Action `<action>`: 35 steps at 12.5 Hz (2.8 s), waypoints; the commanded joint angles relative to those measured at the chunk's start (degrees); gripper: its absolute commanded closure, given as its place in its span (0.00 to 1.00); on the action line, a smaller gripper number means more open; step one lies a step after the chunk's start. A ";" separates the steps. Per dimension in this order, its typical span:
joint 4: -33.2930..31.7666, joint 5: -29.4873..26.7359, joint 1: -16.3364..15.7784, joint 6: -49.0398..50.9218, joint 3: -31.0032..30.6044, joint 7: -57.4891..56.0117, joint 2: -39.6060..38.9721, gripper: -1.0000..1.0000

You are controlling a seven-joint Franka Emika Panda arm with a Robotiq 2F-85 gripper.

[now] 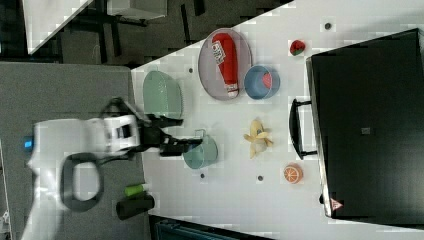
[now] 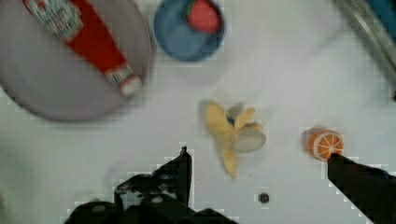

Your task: Pick Banana and place it in mug.

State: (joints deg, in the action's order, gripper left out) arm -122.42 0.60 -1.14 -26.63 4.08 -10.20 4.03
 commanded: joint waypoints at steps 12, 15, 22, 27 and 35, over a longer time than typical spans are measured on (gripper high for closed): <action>-10.69 -0.73 -0.09 -26.74 -0.40 -32.67 -23.49 0.00; -10.83 -0.74 -0.07 -30.41 -0.67 -32.67 -27.23 0.00; -10.89 -0.88 0.05 -30.88 -0.62 -32.68 -25.87 0.65; -10.06 -0.95 0.22 -29.19 -0.59 -31.98 -13.34 0.65; 1.43 -0.94 -0.91 2.04 -5.55 -24.24 3.40 0.65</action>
State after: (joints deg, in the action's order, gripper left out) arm -123.21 -1.08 -1.34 -26.03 1.11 -39.31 7.60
